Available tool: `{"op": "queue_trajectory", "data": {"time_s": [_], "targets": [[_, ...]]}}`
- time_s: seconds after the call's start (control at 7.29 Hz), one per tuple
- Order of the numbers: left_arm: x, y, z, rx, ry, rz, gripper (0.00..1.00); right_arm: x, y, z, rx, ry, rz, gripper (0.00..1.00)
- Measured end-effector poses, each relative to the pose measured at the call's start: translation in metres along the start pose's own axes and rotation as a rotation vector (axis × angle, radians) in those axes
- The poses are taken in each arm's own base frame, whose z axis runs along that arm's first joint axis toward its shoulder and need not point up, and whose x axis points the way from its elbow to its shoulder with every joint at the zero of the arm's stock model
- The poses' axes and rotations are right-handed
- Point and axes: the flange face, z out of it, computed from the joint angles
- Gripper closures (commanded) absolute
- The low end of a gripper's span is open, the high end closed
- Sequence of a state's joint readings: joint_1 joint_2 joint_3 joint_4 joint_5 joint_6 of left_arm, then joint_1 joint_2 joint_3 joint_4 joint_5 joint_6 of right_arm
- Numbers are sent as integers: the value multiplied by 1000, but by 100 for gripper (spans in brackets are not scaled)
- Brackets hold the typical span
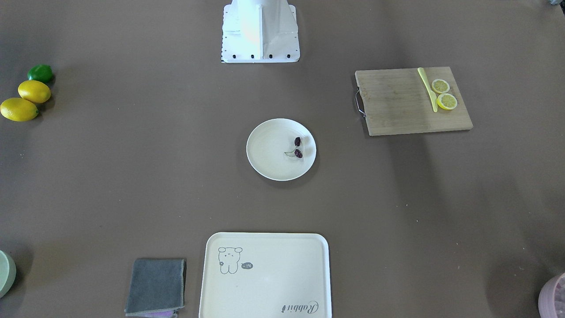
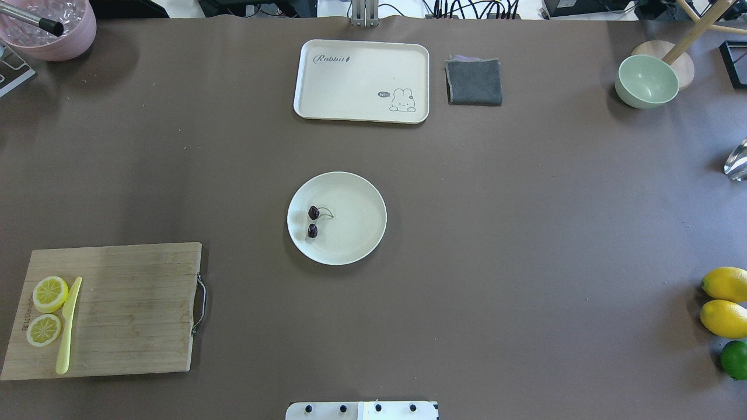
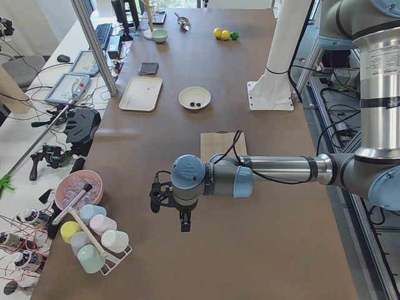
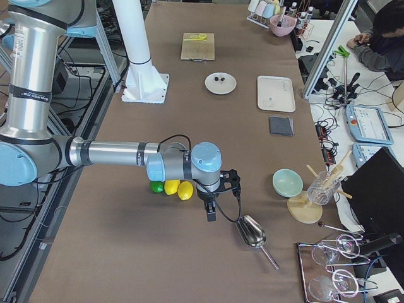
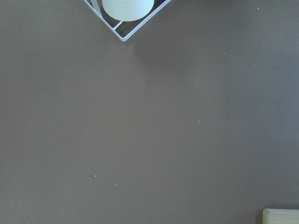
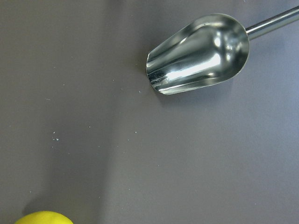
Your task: Place red cherry on plate
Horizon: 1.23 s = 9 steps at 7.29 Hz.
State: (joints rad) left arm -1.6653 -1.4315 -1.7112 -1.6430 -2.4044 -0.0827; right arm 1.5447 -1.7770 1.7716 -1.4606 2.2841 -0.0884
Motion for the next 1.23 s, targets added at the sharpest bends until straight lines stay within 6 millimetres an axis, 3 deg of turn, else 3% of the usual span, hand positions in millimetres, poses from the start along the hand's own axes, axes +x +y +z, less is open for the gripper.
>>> {"op": "queue_trajectory", "data": {"time_s": [1.23], "targets": [[5,-3,-4,22,1,28,2,-2,-4,-2,10,1,-6,0]]}}
